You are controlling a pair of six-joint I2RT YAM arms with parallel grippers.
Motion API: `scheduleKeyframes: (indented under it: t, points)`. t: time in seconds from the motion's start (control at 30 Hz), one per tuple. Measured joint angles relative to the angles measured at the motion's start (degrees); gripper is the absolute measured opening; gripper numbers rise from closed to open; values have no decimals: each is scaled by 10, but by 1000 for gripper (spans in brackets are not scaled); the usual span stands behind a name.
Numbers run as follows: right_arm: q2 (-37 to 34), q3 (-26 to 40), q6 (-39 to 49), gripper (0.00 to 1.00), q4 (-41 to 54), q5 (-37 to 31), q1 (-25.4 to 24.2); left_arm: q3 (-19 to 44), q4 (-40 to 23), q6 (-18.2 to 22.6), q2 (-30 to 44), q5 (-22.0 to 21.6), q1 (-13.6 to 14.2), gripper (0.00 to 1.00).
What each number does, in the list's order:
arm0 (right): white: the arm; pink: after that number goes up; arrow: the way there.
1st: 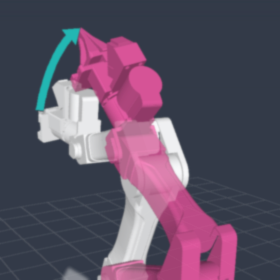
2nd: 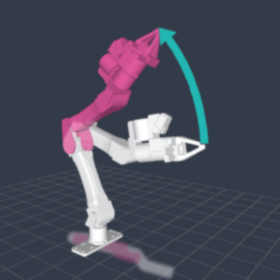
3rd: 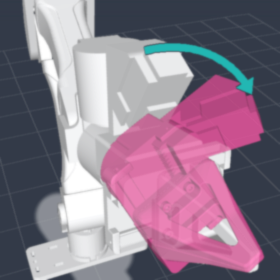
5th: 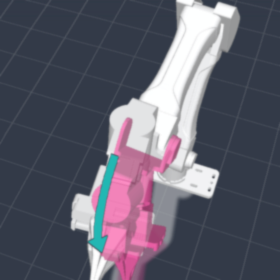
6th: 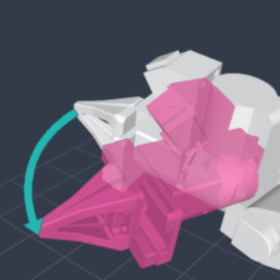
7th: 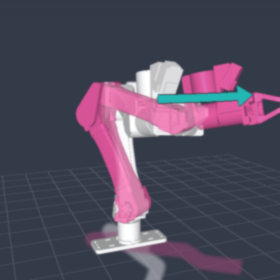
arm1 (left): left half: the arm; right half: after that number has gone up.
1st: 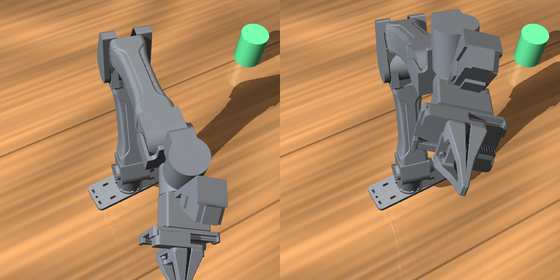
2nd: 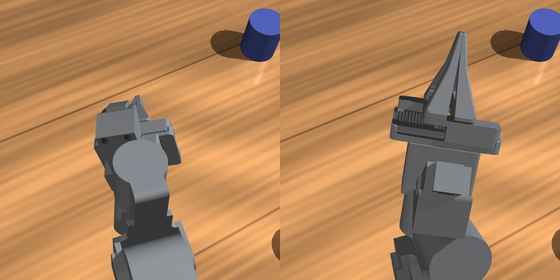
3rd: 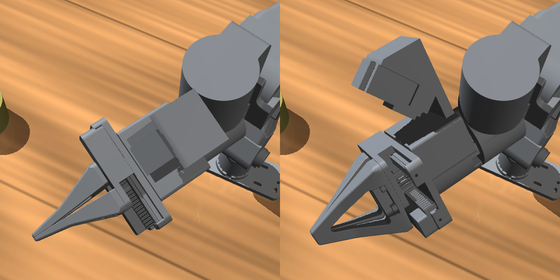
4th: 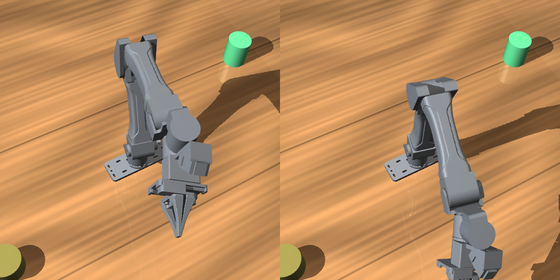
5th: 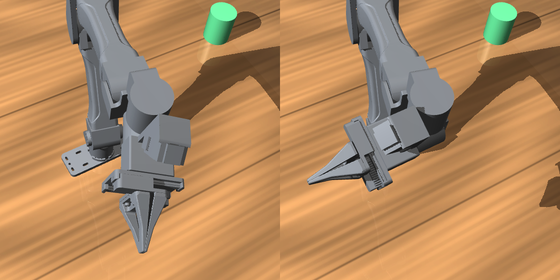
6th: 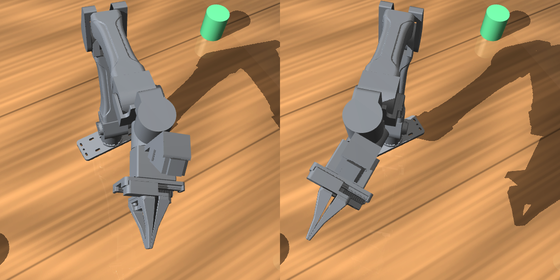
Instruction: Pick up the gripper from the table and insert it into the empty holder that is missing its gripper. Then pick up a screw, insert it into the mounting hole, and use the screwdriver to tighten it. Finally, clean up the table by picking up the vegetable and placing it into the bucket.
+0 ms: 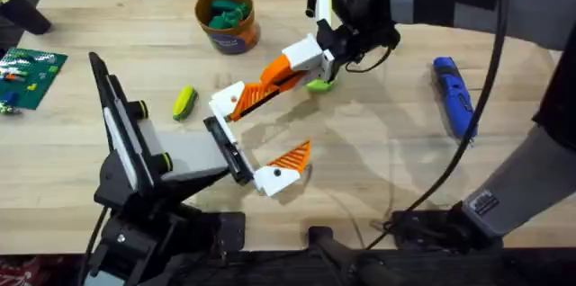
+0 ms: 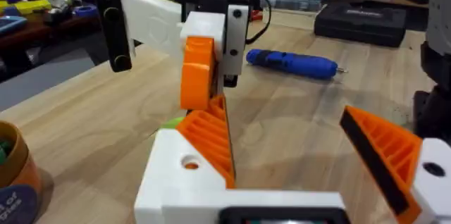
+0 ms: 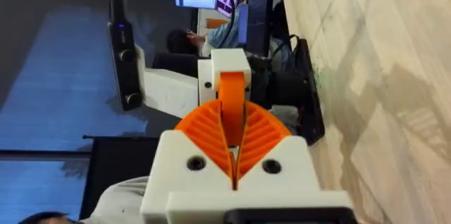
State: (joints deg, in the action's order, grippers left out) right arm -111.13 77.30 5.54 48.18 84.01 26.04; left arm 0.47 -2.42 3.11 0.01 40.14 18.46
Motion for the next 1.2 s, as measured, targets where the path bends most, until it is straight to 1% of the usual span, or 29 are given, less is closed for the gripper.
scheduleKeyframes:
  t: [0.43, 0.53, 0.8, 1.0, 1.2]
  points:
    - [0, 0, 5, 16, -5, -2, 2, 0, -2, 0, 0, -1, 0, 986]
    - [0, 0, 3, 16, -17, -2, 3, 0, -2, 0, 0, -3, 0, 986]
    - [0, -1, -70, 15, -106, -15, 9, 0, -6, -1, 0, -21, -3, 986]
    - [0, -1, -97, 15, -111, -21, 13, 0, -8, -1, 0, -24, -3, 986]
    - [0, 0, -101, 15, -90, -27, 15, 0, -9, -8, 0, -24, -3, 986]
